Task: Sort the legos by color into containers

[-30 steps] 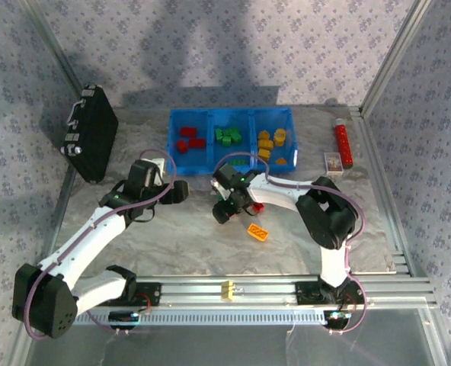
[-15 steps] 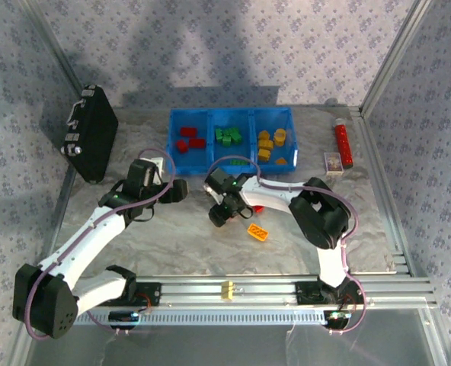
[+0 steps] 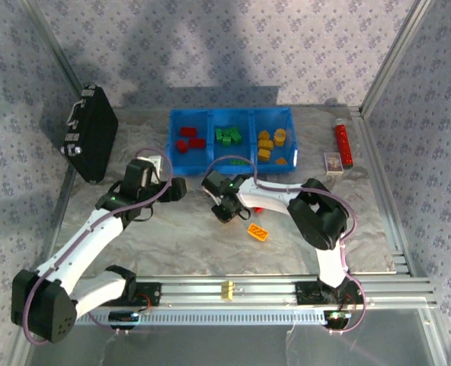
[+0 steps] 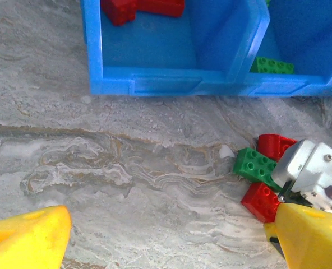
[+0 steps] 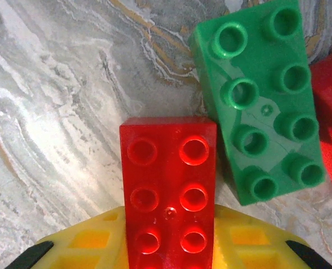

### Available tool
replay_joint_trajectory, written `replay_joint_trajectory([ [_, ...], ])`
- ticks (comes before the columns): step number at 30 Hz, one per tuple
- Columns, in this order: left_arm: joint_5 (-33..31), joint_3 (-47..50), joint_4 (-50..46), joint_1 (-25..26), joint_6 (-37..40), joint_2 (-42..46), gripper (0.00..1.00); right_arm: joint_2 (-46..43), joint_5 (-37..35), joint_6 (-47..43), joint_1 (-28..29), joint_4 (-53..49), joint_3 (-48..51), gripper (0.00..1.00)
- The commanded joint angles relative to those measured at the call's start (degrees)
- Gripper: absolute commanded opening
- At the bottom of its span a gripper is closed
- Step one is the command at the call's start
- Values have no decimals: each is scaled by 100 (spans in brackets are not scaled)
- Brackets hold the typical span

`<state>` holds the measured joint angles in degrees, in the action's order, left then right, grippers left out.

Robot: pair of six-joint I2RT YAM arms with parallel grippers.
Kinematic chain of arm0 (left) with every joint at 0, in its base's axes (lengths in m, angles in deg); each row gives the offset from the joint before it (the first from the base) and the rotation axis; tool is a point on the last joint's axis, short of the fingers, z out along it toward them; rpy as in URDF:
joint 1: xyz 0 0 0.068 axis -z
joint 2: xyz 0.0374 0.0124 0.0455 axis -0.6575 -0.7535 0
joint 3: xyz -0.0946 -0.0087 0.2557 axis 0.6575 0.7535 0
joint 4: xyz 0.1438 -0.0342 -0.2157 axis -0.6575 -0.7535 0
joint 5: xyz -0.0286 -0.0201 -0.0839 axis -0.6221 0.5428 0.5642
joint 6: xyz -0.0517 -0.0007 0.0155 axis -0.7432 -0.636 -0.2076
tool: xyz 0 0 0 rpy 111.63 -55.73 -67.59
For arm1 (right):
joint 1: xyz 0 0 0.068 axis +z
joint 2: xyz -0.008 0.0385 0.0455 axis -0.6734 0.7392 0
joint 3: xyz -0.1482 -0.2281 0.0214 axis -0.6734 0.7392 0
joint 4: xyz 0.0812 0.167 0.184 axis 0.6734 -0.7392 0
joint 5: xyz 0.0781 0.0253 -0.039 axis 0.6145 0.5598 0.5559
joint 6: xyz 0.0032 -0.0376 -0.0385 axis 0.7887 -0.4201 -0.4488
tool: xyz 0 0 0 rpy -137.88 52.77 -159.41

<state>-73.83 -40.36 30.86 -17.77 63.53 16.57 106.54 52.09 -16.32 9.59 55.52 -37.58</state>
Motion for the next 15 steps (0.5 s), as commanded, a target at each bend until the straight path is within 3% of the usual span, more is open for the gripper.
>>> replay_joint_trajectory([
  [1, -100, 139, -14, -40, 81, 260, 94, -386, -188, -9, 63, -284, -202, 29],
  [8, -73, 671, 81, -8, -99, 912, 94, -546, -147, -237, 12, -444, -1084, 30],
  [15, -344, 789, -77, 560, -301, 1058, 93, 375, 62, -483, -284, -923, -3137, 30],
])
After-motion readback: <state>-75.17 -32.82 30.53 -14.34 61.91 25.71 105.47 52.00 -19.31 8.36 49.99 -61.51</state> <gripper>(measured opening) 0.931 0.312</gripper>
